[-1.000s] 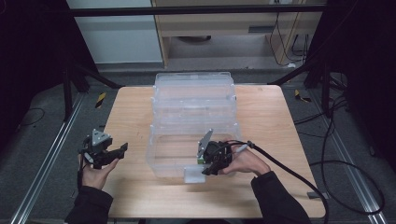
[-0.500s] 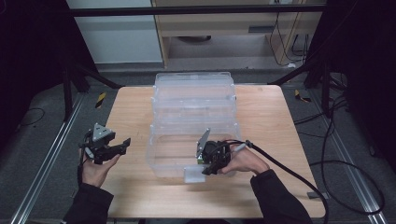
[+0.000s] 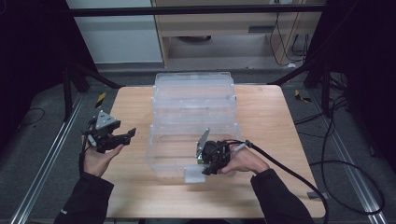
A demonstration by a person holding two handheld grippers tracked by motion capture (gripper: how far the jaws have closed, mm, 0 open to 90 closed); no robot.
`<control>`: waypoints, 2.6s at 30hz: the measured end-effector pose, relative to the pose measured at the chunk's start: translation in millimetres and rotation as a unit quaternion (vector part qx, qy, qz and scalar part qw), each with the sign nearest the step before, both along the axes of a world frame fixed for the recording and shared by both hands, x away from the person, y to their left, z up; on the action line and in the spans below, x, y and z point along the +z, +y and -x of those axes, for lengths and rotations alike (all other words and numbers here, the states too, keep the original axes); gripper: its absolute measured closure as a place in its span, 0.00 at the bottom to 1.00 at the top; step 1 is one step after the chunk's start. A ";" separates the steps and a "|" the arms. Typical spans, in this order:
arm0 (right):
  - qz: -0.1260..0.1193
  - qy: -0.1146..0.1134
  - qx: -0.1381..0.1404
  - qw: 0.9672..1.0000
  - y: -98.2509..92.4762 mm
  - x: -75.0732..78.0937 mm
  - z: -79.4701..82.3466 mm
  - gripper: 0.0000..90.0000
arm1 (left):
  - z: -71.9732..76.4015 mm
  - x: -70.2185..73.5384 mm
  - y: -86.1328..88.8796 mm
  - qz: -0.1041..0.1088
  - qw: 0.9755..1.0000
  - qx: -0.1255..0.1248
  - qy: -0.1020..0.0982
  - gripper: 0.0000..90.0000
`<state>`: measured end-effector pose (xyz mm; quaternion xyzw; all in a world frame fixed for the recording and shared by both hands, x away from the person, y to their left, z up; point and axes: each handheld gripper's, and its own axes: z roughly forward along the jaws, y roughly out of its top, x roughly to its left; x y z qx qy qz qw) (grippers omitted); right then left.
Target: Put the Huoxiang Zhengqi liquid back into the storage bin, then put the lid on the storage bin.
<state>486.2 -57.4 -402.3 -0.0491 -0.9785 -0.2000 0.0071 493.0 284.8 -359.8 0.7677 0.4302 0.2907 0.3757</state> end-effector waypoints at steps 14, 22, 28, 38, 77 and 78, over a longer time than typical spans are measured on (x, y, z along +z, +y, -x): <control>0.000 -0.002 0.002 1.000 -0.1 0.0 0.0 0.76 | -20.2 32.1 -27.0 -0.015 0.998 -0.057 -0.014 0.38; 0.002 -0.005 0.000 1.000 0.0 0.2 1.7 0.76 | -31.9 47.4 -40.9 -0.023 0.994 -0.106 -0.013 0.38; 0.001 -0.010 0.002 1.000 0.1 0.1 2.6 0.76 | -37.7 56.0 -51.0 -0.032 0.990 -0.139 -0.010 0.38; -0.001 -0.011 0.002 1.000 -0.7 -0.1 3.6 0.77 | -47.5 62.1 -67.3 -0.056 0.983 -0.177 -0.006 0.38; 0.001 -0.013 0.005 1.000 -0.4 0.2 3.7 0.77 | -87.1 72.3 -115.4 -0.133 0.946 -0.295 0.015 0.50; 0.001 -0.013 0.005 1.000 -0.4 0.1 3.7 0.77 | -87.9 71.9 -116.2 -0.138 0.945 -0.296 0.016 0.50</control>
